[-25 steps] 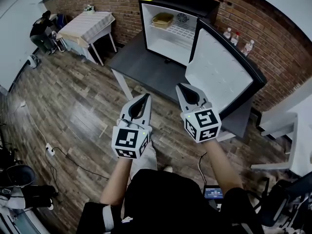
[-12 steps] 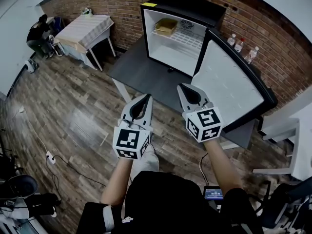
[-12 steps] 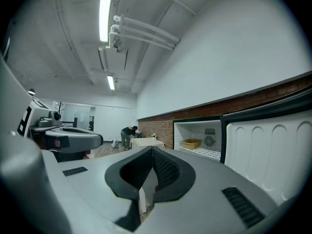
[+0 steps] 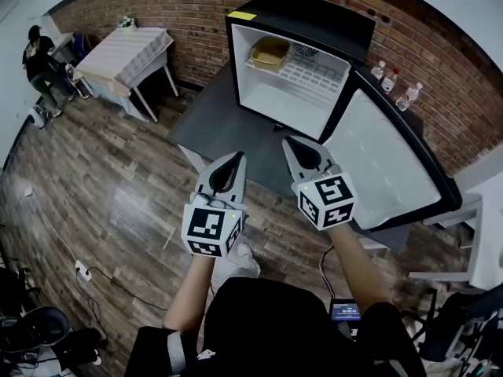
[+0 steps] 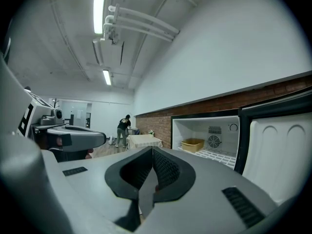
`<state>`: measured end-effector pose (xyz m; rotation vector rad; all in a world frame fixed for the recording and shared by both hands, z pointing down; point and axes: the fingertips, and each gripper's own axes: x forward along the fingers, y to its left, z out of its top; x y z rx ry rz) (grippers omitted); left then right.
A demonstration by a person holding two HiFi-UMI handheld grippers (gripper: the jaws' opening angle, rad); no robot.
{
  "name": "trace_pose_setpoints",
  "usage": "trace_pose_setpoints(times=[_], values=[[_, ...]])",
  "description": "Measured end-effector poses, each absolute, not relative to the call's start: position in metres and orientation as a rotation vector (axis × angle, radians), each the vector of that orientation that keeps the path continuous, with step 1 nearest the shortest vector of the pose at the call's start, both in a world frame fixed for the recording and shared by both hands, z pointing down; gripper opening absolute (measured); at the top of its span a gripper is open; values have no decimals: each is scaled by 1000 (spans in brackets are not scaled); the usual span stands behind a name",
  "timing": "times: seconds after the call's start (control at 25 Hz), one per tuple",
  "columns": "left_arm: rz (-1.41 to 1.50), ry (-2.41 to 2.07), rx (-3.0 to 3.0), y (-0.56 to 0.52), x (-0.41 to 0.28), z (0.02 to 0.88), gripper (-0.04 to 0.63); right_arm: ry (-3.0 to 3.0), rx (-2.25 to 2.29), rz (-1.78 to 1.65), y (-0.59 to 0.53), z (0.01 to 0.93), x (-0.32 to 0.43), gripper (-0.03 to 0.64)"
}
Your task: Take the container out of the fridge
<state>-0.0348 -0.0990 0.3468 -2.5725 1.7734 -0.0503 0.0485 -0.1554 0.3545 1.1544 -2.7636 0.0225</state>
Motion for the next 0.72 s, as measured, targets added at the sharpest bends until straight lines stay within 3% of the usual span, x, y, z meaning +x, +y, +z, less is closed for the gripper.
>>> trace_pose_setpoints(times=[0.72], values=[[6, 1675, -2674, -191, -113, 344, 14, -2666, 1230, 31, -250, 362, -22, 41]])
